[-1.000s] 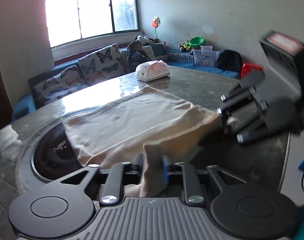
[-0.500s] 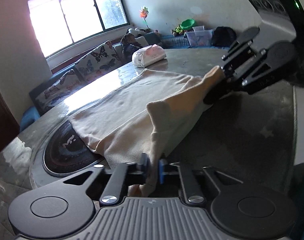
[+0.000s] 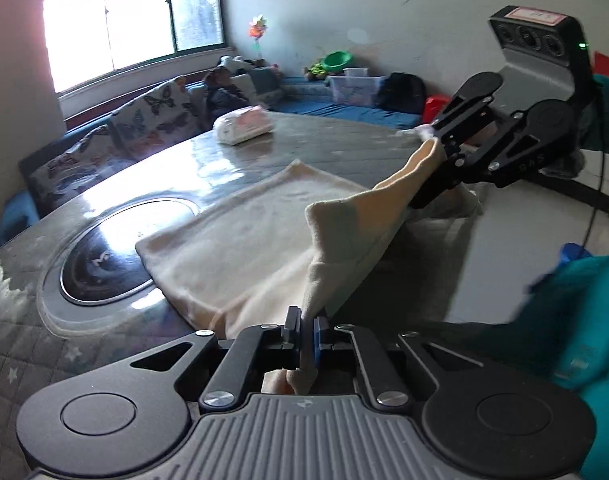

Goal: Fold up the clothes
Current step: 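Lift the hem with both grippers and fold it over the sweatshirt body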

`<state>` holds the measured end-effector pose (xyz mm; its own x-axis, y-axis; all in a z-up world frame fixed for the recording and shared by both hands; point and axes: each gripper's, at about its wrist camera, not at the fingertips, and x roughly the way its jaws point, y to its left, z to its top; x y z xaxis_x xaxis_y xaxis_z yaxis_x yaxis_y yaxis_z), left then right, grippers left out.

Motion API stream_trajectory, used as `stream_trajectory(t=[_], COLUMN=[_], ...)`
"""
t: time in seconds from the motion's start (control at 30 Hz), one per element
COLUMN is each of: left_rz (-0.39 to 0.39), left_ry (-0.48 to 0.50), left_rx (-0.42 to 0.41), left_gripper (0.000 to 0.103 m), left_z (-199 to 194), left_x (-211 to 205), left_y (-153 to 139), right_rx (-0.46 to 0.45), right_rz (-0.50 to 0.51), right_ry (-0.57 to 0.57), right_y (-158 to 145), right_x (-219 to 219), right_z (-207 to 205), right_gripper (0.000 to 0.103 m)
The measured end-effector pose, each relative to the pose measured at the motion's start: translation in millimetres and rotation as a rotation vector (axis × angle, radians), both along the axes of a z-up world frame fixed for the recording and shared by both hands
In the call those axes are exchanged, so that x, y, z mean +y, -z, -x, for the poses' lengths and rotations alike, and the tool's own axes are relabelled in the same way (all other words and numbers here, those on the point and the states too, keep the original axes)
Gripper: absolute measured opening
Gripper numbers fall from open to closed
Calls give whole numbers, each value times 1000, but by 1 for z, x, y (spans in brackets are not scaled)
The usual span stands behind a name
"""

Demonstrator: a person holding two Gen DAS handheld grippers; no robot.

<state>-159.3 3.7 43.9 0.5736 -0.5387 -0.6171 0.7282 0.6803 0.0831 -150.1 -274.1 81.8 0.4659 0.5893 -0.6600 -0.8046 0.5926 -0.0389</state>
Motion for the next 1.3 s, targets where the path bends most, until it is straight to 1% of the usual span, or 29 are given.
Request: stream_trajectory(t=[0.07, 0.17, 0.3, 0.43, 0.5, 0.6, 0.73, 0.8, 0.87, 0.93, 0.97, 1.0, 1.1, 1.23, 1.3], left_rz=[-1, -9, -3, -23, -35, -54, -81, -77, -69, -52, -48, -47, -46, -36, 0], left_ry=[3, 25, 19, 10, 3, -16, -91, -137, -185, -221, -238, -254, -310, -402, -412], left_rx=[-8, -43, -91, -137, -153, -143, -105, -61, -29, -10, -9, -10, -14, -26, -42], left_gripper=[7, 7, 7, 7, 7, 7, 7, 8, 10, 11, 13, 15, 23, 23, 22], left_z=[5, -4, -36, -79, -101, -138, -185, -204, -217, -223, -224, -224, -223, -217, -207], left_x=[0, -3, -9, -21, -28, -40, -53, -56, -57, -55, -55, -54, -50, -43, -41], left_y=[-6, -13, -20, -22, -20, -7, 20, 35, 45, 50, 51, 50, 50, 45, 37], right_rx=[25, 17, -11, -24, -28, -19, 14, 17, 41, 41, 39, 34, 11, -21, -33], right_rz=[-1, 2, 11, 15, 22, 32, 50, 52, 27, -4, -18, -33, -76, -134, -168], right_ry=[-4, 9, 34, 70, 100, 139, 204, 261, 315, 366, 389, 413, 487, 586, 587], right_y=[-7, -15, -26, -31, -28, -18, 12, 30, 46, 57, 60, 61, 60, 58, 56], right_x=[-1, -1, -1, -1, -3, -4, -3, -1, -2, -5, -7, -11, -22, -36, -37], right_z=[6, -5, -27, -60, -83, -117, -157, -171, -180, -182, -183, -181, -173, -162, -151], right_gripper=[8, 8, 8, 8, 8, 8, 8, 9, 11, 14, 20, 22, 23, 23, 23])
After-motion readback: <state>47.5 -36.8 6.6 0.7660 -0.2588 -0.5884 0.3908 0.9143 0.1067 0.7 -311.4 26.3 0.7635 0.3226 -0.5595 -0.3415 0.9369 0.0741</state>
